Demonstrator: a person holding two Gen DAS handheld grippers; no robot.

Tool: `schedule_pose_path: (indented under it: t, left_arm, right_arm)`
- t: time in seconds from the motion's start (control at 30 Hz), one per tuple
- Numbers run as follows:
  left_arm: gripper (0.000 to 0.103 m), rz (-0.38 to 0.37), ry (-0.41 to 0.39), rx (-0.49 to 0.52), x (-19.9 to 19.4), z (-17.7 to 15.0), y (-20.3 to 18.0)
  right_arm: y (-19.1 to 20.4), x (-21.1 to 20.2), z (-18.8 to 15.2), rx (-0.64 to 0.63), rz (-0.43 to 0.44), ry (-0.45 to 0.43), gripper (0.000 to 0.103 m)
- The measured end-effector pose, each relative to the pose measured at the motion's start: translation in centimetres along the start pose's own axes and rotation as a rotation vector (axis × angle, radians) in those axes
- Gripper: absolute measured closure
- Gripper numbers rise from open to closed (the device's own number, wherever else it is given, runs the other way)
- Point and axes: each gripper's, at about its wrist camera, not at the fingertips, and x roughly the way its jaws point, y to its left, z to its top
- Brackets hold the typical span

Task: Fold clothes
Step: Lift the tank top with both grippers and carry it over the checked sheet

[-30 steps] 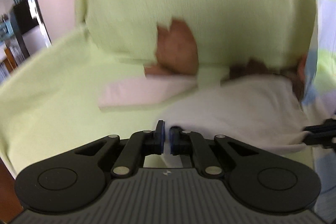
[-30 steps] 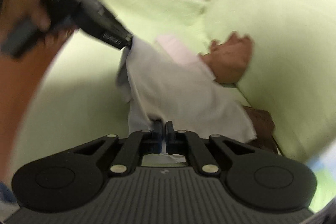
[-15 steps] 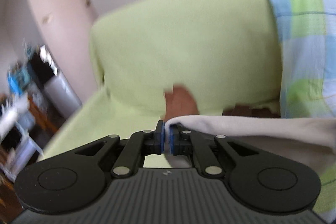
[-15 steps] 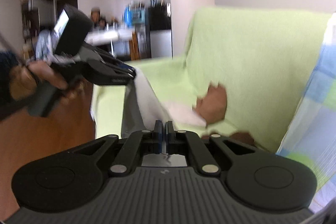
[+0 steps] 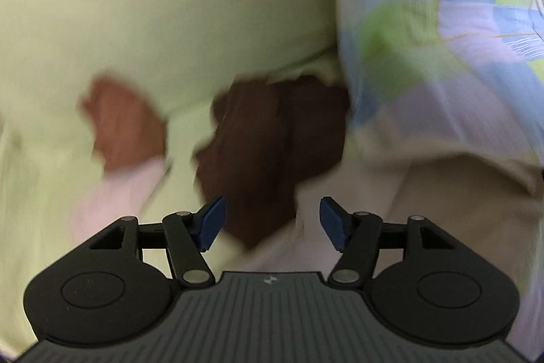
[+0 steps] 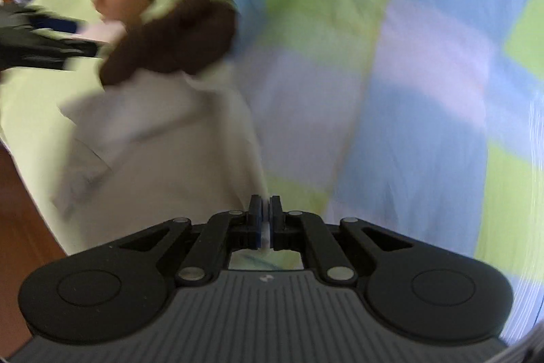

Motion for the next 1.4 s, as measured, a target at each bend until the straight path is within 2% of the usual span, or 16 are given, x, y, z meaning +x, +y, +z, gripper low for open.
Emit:
schedule_pose_path:
  t: [0.03, 0.07, 0.13, 0.2, 0.33, 0.43, 0.63, 0.7, 0.83, 0.87, 0.93, 0.97, 1.03, 1.1, 1.33, 1.4]
  left_arm:
    - [0.039, 0.036, 0.030, -0.013, -0.3, -2.0, 0.8]
    - [0.039, 0.061, 0.050, -0.030, -0.8, -4.0, 1.6]
    - [0.040, 0.053, 0.082, -0.082, -2.0, -7.2, 1.9]
    - [0.039, 0.006, 0.130, -0.145, -2.7, -10.2, 1.2]
    - [0.039, -0.197, 0.191, -0.306, -3.6, -14.8, -4.1]
    - [0.039, -0.282, 0.219, -0.490, -2.3, -16.2, -6.9]
    - [0.040, -0.229, 0.184, -0.948, -0.3, -19.7, -6.0]
    - [0.040, -0.234, 0.186, -1.038, 0.6, -20.6, -5.6]
    - [0.043, -0.372, 0.183, -1.203, 2.9, -21.5, -5.9]
    - [0.047, -0.361, 0.181, -1.212, 2.9, -21.6, -6.1]
    - [0.094, -0.333, 0.172, -1.213, 2.6, -21.8, -5.9]
    - [0.100, -0.340, 0.157, -1.222, 2.3, -22.2, -5.5]
    - [0.100, -0.348, 0.126, -1.227, 1.1, -22.1, -4.6]
    - [0.101, -0.335, 0.080, -1.169, -0.9, -20.4, -3.6]
    - [0.101, -0.358, -0.134, -0.871, -12.8, -12.3, -0.7]
    - [0.101, -0.365, -0.156, -0.812, -16.2, -11.0, -0.7]
  right_arm:
    - [0.2, 0.4, -0.5, -0.002, -0.025, 0.004, 0.079]
    - [0.4, 0.4, -1.1, -0.002, -0.045, -0.008, 0.077]
    - [1.0, -0.1, -1.3, -0.019, -0.046, -0.036, 0.068]
    - [0.3, -1.0, -2.6, -0.048, -0.042, -0.048, 0.065]
    - [1.0, -1.5, -4.2, -0.178, -0.015, -0.035, 0.065]
    - [1.3, -0.4, -3.3, -0.227, 0.016, -0.031, 0.065]
    - [2.0, -0.3, -1.9, -0.352, 0.038, -0.076, 0.059]
    - [2.1, -0.3, -1.8, -0.371, 0.056, -0.087, 0.058]
    - [2.3, 0.0, -2.0, -0.399, 0.069, -0.107, 0.049]
    - [2.4, 0.3, -2.0, -0.404, 0.061, -0.111, 0.049]
    - [2.5, 1.0, -1.9, -0.410, 0.063, -0.128, 0.053]
    - [2.6, 1.4, -1.8, -0.416, 0.071, -0.137, 0.057]
    - [3.0, 1.8, -1.4, -0.428, 0.079, -0.124, 0.098]
    - [3.2, 1.7, -0.9, -0.424, 0.089, -0.119, 0.099]
    - [0.7, -6.8, 0.2, -0.108, 0.284, -0.185, 0.099]
    - [-0.2, -9.2, -0.3, -0.054, 0.316, -0.188, 0.099]
